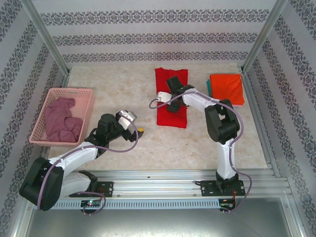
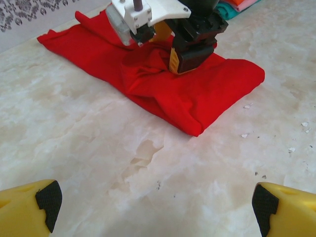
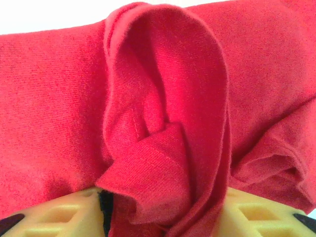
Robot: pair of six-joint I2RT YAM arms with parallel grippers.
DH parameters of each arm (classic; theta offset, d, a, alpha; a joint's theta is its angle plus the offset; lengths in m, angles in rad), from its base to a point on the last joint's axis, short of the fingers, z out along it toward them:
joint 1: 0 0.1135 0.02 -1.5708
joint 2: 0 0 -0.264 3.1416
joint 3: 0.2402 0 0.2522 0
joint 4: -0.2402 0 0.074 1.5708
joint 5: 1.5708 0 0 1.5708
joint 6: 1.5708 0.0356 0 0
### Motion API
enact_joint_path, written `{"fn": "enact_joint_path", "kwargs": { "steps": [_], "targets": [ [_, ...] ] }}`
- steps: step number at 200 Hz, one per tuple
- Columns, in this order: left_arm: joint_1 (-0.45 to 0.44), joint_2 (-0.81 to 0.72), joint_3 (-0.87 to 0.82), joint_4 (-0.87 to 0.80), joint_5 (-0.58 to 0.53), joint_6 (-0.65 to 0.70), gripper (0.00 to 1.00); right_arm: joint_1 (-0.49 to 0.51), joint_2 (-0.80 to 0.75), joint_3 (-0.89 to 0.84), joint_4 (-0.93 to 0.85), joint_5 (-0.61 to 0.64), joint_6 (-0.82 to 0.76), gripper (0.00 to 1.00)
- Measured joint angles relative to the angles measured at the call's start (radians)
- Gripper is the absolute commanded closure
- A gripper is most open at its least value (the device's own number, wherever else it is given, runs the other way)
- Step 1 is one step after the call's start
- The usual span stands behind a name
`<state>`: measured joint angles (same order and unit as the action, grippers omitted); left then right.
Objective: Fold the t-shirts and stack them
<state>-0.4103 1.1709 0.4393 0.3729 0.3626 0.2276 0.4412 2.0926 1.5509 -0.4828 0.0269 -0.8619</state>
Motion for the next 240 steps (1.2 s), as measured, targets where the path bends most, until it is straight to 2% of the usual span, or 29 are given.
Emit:
{"fn": "enact_joint_path", "kwargs": {
  "steps": [13, 27, 36, 55, 82, 102, 120, 131, 147, 163, 170, 212, 240],
  "targets": [
    [-0.002, 0.027, 0.017, 0.001, 0.0, -0.01, 0.0, 0.0, -0.029, -0.043, 0.053, 0.014, 0.034, 0.4],
    [-0.008, 0.062, 0.04, 0.009, -0.003, -0.023, 0.0, 0.0, -0.075, -0.095, 0.127, 0.029, 0.086, 0.3],
    [-0.016, 0.086, 0.056, 0.015, -0.005, -0.032, 0.0, 0.0, -0.116, -0.135, 0.177, 0.04, 0.144, 0.28],
    [-0.034, 0.153, 0.105, 0.025, -0.012, -0.063, 0.0, -0.001, -0.208, -0.214, 0.277, 0.063, 0.27, 0.27],
    [-0.049, 0.262, 0.186, 0.063, -0.011, -0.139, 0.0, -0.026, -0.335, -0.325, 0.39, 0.072, 0.562, 0.27],
    [-0.056, 0.358, 0.26, 0.101, -0.01, -0.246, 0.0, -0.069, -0.391, -0.404, 0.439, 0.02, 0.797, 0.29],
    [-0.066, 0.45, 0.321, 0.139, -0.011, -0.356, 0.05, -0.102, -0.394, -0.452, 0.446, -0.06, 0.965, 0.32],
    [-0.074, 0.504, 0.353, 0.151, -0.011, -0.407, 0.12, -0.106, -0.389, -0.476, 0.444, -0.099, 1.039, 0.35],
    [-0.091, 0.575, 0.395, 0.151, -0.01, -0.468, 0.32, -0.096, -0.373, -0.496, 0.445, -0.166, 1.141, 0.4],
    [-0.108, 0.637, 0.432, 0.151, -0.009, -0.507, 0.58, -0.09, -0.349, -0.504, 0.459, -0.218, 1.221, 0.45],
    [-0.114, 0.66, 0.447, 0.151, -0.01, -0.519, 0.65, -0.085, -0.335, -0.505, 0.467, -0.235, 1.252, 0.47],
    [-0.126, 0.75, 0.533, 0.148, -0.008, -0.56, 0.84, -0.084, -0.215, -0.44, 0.479, -0.28, 1.348, 0.54],
    [-0.126, 0.755, 0.537, 0.125, -0.019, -0.566, 0.87, -0.092, -0.121, -0.337, 0.478, -0.288, 1.369, 0.55]
  ]
}}
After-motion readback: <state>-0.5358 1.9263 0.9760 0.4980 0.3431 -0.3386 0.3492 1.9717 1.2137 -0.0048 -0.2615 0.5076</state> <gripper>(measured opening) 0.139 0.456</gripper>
